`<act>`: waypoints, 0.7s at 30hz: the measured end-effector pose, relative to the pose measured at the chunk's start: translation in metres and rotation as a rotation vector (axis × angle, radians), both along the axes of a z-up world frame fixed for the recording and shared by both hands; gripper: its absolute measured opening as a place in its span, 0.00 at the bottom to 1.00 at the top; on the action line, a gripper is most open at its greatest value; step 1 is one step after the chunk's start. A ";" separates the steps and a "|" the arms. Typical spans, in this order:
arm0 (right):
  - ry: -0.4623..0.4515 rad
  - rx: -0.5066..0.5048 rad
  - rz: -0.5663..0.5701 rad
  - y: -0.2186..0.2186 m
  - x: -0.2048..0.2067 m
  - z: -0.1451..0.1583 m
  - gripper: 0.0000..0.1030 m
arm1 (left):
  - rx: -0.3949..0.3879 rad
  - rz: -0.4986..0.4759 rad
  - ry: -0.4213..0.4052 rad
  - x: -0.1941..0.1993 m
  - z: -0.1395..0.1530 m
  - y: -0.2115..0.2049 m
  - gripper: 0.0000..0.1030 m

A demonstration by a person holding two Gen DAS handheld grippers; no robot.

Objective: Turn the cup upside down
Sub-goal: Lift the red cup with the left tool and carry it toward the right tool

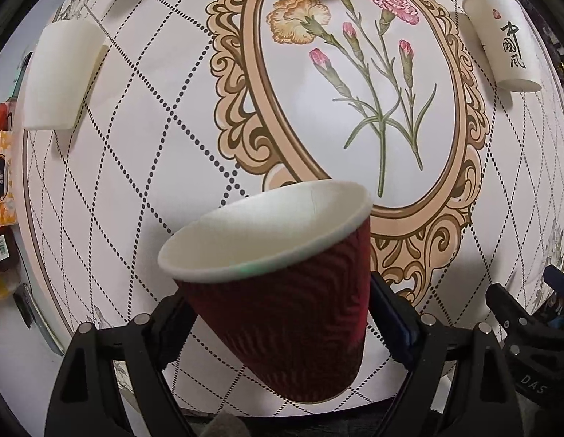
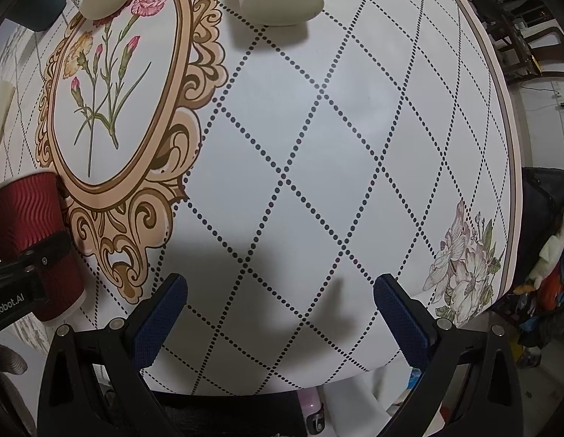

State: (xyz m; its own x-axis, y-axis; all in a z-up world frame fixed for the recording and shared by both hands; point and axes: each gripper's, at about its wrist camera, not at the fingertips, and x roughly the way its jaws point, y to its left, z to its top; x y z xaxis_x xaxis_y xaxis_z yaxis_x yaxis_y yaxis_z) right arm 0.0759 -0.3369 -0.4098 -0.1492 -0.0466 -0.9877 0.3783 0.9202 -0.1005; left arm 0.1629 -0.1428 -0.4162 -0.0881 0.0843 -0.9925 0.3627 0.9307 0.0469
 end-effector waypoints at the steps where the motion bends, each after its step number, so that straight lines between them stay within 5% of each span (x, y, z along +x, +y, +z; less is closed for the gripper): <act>1: -0.001 0.000 0.000 0.000 0.000 0.000 1.00 | -0.002 0.002 0.000 -0.001 0.001 -0.001 0.84; 9: -0.005 0.001 -0.006 0.000 0.001 0.004 1.00 | -0.023 0.020 -0.013 0.005 0.022 0.004 0.85; 21: -0.108 0.074 0.057 0.042 0.000 0.054 1.00 | -0.063 0.169 -0.197 -0.006 0.135 0.074 0.85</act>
